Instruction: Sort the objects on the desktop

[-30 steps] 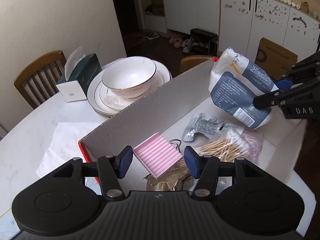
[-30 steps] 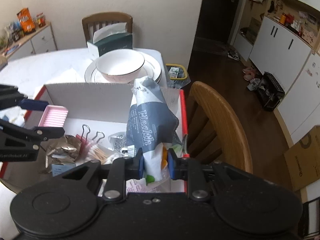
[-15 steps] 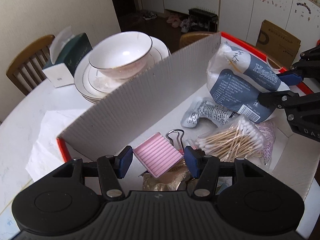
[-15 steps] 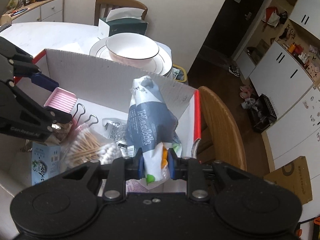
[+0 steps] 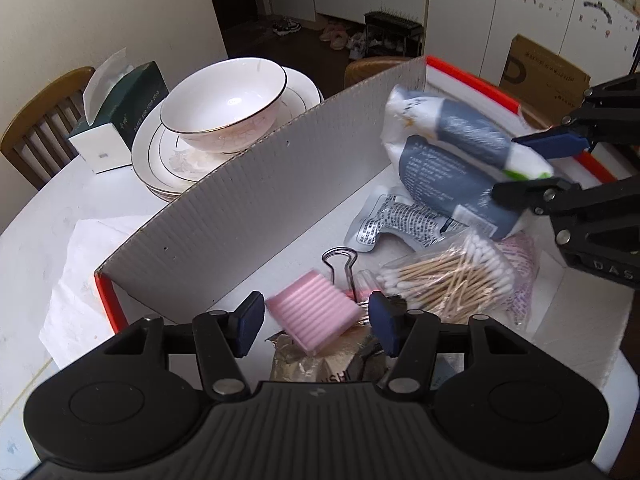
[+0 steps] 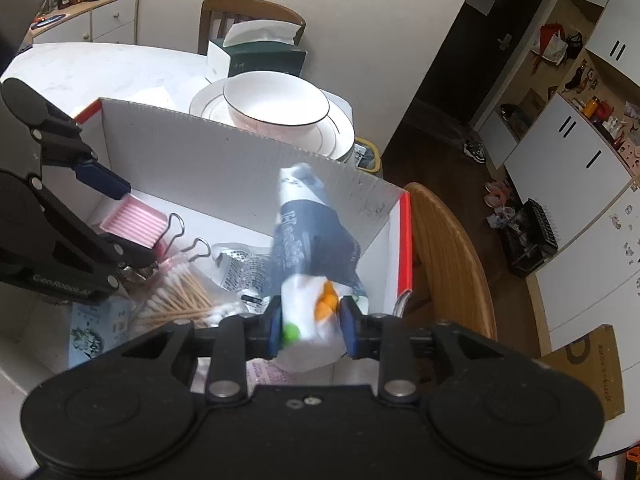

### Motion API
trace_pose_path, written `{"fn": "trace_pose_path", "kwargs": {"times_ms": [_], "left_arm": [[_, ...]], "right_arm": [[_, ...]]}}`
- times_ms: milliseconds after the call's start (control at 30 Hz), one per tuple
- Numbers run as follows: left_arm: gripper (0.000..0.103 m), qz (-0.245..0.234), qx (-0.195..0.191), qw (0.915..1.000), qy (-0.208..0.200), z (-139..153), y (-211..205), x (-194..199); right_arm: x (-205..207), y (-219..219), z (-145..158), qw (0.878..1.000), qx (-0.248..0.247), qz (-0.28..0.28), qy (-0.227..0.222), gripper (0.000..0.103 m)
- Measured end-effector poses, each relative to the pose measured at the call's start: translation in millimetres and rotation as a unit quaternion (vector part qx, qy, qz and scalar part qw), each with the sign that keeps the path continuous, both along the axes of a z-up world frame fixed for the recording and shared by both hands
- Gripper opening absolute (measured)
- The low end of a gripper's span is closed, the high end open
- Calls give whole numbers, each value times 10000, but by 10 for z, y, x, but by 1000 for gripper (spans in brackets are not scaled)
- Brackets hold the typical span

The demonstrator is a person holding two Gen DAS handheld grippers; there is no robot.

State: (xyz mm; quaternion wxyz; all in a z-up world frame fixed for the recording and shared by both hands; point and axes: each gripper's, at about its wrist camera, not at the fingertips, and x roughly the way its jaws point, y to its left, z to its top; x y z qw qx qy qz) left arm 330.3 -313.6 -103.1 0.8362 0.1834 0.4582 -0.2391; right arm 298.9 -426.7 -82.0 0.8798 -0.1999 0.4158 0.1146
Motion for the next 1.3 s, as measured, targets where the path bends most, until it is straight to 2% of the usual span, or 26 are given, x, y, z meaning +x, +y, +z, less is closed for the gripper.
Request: {"fn": "trace_pose_path", "kwargs": {"times_ms": [100, 133, 233, 333, 633, 800, 1100, 1267, 1300], "left_arm": [[58, 44, -180, 9998, -26, 57, 30, -45], [61, 60, -234, 9997, -44, 78, 42, -60], [63, 96, -428, 9990, -92, 148, 87, -116], [63, 190, -614, 9978, -148, 215, 140, -173], [64, 484, -1214, 9905, -418, 430, 328, -401], [64, 527, -1327, 9883, -527, 504, 367, -514], [64, 603, -1601, 9837, -550, 589, 442, -730], [83, 756, -1500, 9832, -717, 590, 480, -863], [84, 788, -1500, 9830, -710, 583, 493, -878]], "right_arm": [[-32, -29, 33, 9999, 146, 6, 39, 39], [-45, -42, 49, 9997, 217, 2, 62, 42], [-105, -91, 105, 9989, 451, 9, 88, 46], [-178, -140, 171, 9972, 744, 41, 105, 59], [-362, -267, 332, 9872, 1579, 49, 203, 64], [-419, -334, 376, 9814, 1908, -53, 199, 66], [-529, -367, 395, 9756, 2186, -158, 144, 71], [-584, -361, 412, 9748, 2216, -215, 118, 72], [-594, -359, 412, 9747, 2221, -229, 119, 72]]}}
